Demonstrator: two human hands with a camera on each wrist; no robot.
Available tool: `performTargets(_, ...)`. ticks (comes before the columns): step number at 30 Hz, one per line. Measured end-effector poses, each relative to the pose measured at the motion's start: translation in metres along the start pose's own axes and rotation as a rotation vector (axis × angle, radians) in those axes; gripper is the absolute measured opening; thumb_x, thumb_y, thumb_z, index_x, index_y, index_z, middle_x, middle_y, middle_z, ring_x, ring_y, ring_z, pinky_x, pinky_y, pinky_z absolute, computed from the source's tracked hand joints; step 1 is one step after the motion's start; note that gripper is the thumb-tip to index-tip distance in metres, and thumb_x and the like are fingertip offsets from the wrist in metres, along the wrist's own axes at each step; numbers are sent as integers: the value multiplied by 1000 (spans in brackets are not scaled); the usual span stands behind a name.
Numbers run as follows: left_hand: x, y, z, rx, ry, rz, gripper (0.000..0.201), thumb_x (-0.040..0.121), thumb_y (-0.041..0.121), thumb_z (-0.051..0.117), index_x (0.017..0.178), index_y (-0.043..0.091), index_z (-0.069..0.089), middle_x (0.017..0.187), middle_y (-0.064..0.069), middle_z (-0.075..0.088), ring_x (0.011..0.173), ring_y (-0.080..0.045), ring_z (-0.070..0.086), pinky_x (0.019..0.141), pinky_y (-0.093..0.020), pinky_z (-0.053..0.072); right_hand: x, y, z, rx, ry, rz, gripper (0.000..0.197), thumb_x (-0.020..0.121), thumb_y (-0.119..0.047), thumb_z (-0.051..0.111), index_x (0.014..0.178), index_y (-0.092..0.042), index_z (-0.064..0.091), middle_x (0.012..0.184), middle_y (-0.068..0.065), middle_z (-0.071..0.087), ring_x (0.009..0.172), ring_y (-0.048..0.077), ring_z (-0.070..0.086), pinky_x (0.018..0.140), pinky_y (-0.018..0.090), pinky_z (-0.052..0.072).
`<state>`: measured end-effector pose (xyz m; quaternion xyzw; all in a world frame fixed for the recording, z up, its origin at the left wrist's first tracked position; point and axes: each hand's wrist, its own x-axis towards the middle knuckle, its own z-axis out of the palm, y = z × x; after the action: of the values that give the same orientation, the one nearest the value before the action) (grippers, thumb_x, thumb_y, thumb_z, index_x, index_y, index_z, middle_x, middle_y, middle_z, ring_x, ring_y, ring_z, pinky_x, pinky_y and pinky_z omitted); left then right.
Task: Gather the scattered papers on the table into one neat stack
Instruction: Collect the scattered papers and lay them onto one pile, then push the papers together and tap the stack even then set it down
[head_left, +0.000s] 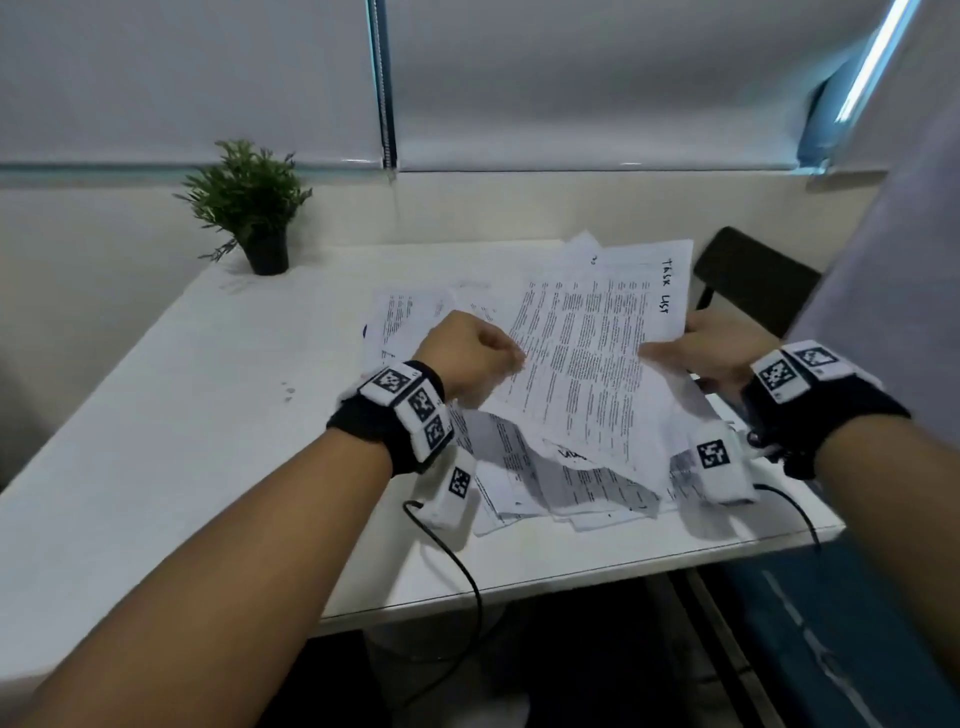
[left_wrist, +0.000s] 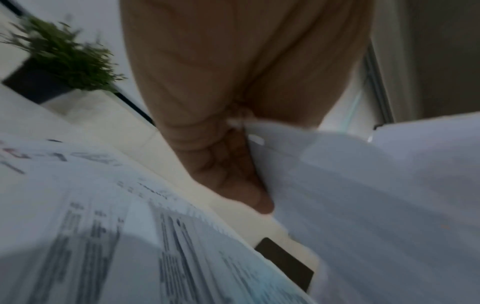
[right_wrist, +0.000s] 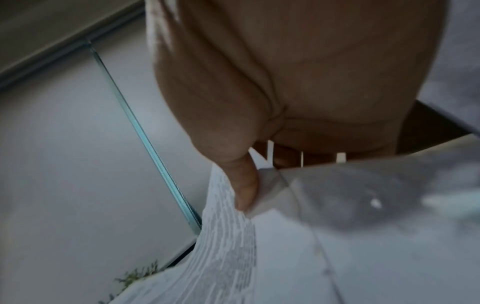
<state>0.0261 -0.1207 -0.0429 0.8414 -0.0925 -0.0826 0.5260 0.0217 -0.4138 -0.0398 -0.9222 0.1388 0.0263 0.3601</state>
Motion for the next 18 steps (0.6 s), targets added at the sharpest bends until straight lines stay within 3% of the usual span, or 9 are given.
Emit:
performTargets(2, 6, 0, 16, -12, 35, -48, 8, 85, 6, 77, 90, 12, 79, 91, -6, 79, 69, -15, 70, 63, -26, 59, 3, 9, -7, -54, 38, 9, 53, 82, -54, 77, 100, -4, 77, 86, 13, 78, 68, 27, 72, 60, 32, 58)
performTargets(5, 11, 0, 32, 8, -72, -89, 40, 76, -8, 79, 107, 17, 75, 134, -1, 64, 106, -19, 65, 95, -37, 53, 3, 16, -10, -39, 101, 71, 57, 84, -59, 73, 88, -3, 78, 86, 15, 78, 73, 28, 72, 67, 31, 57)
performTargets(6, 11, -1, 35, 15, -139, -93, 54, 74, -12, 79, 118, 18, 71, 143, 1, 57, 109, -18, 64, 98, -39, 53, 2, 16, -9, -60, 113, 94, 55, 86, -59, 71, 77, -5, 75, 76, 11, 74, 65, 24, 67, 58, 28, 51)
performTargets(8, 9, -1, 40, 36, -268, -73, 85, 70, -11, 82, 143, 22, 54, 155, 3, 44, 119, -21, 62, 103, -41, 51, 2, 19, -6, -97, 141, 127, 53, 90, -54, 68, 66, -7, 64, 62, 5, 61, 55, 15, 53, 43, 25, 38)
performTargets(10, 10, -4, 39, 136, -274, -41, 105, 65, 3, 90, 153, 28, 39, 159, 1, 38, 136, -25, 49, 110, -37, 43, 5, 19, 2, -128, 135, 138, 52, 93, -52, 66, 69, -6, 63, 65, 4, 60, 58, 14, 53, 46, 25, 39)
performTargets(12, 14, -10, 31, 245, -171, -28, 104, 67, 19, 91, 154, 33, 36, 158, 0, 39, 138, -25, 45, 105, -31, 41, 9, 19, 9, -263, 146, 151, 57, 94, -56, 62, 67, -7, 63, 64, 5, 60, 59, 16, 53, 53, 28, 38)
performTargets(14, 19, -19, 14, 324, -44, -32, 84, 76, 28, 85, 149, 30, 44, 154, -1, 45, 134, -22, 49, 97, -29, 41, 12, 18, 14, -448, 135, 152, 57, 95, -57, 60, 67, -7, 62, 65, 7, 61, 59, 18, 54, 53, 29, 36)
performTargets(16, 28, -30, -12, 393, 55, -82, 59, 82, 32, 78, 137, 26, 57, 148, -2, 51, 124, -19, 55, 90, -27, 41, 15, 12, 15, -548, 136, 109, 52, 95, -55, 62, 91, -3, 70, 90, 12, 71, 79, 26, 63, 64, 29, 41)
performTargets(18, 39, -40, -39, 468, 122, -153, 46, 86, 36, 73, 130, 22, 64, 144, -4, 54, 122, -21, 56, 88, -26, 39, 13, -2, 15, -493, 156, 37, 52, 92, -53, 67, 115, -7, 66, 115, 12, 69, 103, 30, 63, 77, 30, 42)
